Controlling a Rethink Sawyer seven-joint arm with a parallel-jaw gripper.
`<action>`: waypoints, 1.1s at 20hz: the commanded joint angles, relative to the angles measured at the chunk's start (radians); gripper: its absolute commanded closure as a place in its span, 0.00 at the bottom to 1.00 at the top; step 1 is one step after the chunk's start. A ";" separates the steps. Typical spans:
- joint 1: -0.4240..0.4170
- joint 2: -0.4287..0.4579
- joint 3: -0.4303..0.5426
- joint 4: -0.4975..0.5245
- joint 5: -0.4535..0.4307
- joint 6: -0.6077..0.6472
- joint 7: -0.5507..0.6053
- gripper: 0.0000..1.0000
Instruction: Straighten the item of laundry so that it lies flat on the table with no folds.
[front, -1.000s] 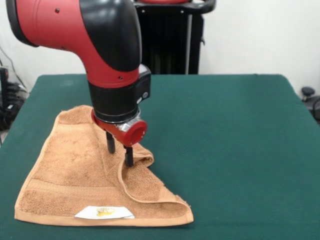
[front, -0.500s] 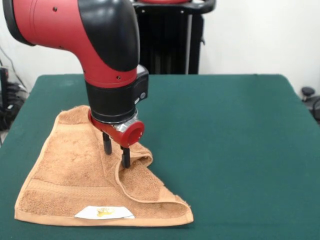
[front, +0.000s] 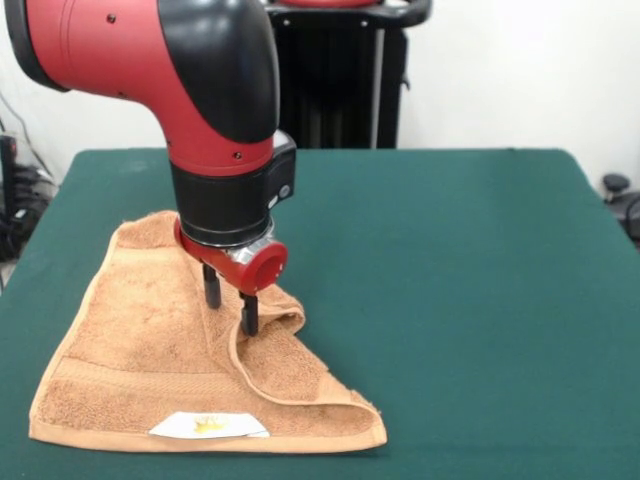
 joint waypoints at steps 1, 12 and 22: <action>0.018 0.009 0.045 0.023 -0.031 0.082 -0.036 0.00; 0.031 -0.009 0.028 0.037 -0.053 0.063 -0.038 1.00; 0.052 0.011 0.045 0.049 -0.027 0.045 0.005 1.00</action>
